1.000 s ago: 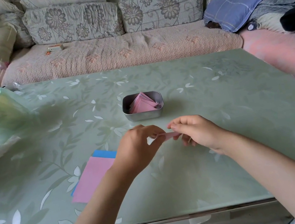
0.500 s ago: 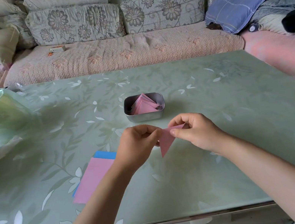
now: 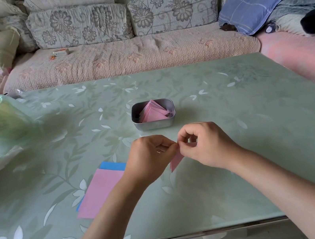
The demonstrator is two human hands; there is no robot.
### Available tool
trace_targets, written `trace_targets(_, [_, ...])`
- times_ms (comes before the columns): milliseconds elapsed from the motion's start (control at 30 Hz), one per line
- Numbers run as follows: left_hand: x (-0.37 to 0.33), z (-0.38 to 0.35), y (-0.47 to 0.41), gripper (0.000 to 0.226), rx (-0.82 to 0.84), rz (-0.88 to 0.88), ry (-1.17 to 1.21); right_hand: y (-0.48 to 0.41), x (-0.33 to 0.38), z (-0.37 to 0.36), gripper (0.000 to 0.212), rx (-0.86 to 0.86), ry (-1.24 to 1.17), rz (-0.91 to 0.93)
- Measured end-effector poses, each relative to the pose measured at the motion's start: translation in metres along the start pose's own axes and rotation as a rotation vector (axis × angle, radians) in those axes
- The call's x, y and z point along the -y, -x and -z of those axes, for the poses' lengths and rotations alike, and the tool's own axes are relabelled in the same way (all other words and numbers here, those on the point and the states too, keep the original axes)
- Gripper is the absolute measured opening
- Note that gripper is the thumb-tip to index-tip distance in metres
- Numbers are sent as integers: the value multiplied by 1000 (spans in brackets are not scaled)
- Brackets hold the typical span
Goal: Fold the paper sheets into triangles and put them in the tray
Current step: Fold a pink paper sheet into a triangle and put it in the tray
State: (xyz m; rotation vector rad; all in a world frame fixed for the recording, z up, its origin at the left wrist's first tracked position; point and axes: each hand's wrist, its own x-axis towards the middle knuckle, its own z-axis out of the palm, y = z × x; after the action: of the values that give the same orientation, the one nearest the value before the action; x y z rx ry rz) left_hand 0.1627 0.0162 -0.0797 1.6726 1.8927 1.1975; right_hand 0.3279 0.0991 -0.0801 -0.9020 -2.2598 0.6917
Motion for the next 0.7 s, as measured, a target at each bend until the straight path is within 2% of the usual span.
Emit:
trace_targets(167, [0, 7, -2, 13, 10, -30, -18, -2, -8, 4, 4, -7, 29, 3])
trace_targets(467, [6, 25, -3, 14, 3, -12, -65, -4, -23, 11, 6, -10, 97, -46])
trace_targets(533, [7, 28, -4, 14, -19, -20, -55, -4, -26, 14, 13, -28, 122, -55])
trace_targets(700, [9, 30, -3, 15, -11, -39, -31, -3, -17, 9, 8, -37, -18, 2])
